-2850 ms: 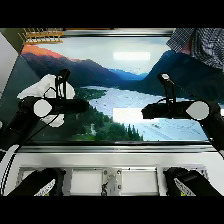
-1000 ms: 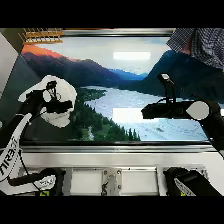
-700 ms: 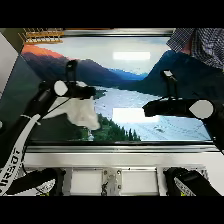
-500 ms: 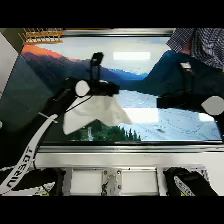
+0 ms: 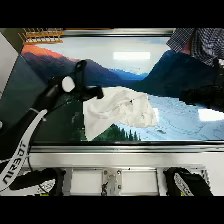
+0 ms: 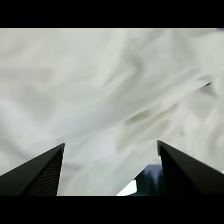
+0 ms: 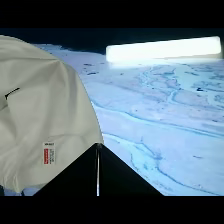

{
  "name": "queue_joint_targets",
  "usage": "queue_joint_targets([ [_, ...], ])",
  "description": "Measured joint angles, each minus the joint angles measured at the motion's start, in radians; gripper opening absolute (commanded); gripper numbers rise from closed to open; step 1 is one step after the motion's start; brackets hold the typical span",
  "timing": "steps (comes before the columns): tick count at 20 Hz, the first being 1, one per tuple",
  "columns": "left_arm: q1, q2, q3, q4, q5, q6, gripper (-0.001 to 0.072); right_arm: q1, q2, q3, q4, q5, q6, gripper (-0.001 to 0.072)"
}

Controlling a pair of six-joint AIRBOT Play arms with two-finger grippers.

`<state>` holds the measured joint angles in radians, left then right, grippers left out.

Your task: Fold the clothes and pants, and hang the long-sleeved shirts on hangers.

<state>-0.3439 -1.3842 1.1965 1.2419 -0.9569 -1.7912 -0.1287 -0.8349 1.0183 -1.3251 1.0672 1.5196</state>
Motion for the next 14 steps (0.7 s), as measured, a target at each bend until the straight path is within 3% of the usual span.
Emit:
queue_joint_targets([
  [7,0.202,0.206,-0.504,-0.028,0.011,-0.004,0.0633,-0.010,0.002,0.000,0.061,0.008,0.007,0.0014],
  [14,0.135,0.149,-0.569,-0.147,0.124,0.040,0.0621,-0.010,-0.001,0.000,0.083,0.010,0.007,0.0014],
])
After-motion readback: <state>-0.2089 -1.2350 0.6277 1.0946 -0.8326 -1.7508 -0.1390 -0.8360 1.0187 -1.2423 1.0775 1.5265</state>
